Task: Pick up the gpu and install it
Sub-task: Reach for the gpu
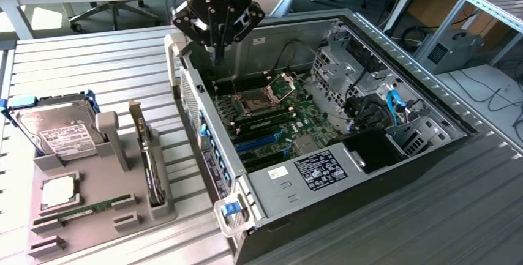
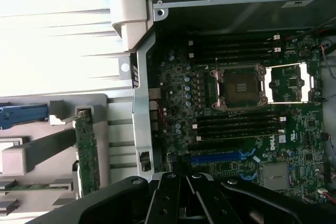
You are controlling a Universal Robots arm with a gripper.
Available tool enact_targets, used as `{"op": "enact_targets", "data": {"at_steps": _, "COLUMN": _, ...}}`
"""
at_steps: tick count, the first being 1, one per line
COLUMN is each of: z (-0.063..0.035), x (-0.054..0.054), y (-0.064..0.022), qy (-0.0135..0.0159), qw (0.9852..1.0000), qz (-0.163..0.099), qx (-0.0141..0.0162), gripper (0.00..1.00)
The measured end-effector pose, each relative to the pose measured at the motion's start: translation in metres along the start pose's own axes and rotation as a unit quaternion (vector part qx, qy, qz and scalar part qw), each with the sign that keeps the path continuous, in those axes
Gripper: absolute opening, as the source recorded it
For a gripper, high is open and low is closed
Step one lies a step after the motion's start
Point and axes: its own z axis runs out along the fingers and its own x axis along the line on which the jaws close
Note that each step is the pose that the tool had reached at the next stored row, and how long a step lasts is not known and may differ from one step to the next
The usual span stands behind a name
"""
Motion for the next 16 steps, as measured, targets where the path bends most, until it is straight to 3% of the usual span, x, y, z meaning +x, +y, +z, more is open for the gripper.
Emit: {"op": "enact_targets", "data": {"at_steps": 16, "z": -0.0001, "x": 0.0058, "y": -0.0004, "qy": 0.0, "qw": 1.0, "qz": 0.0, "qx": 0.0, "gripper": 0.11}}
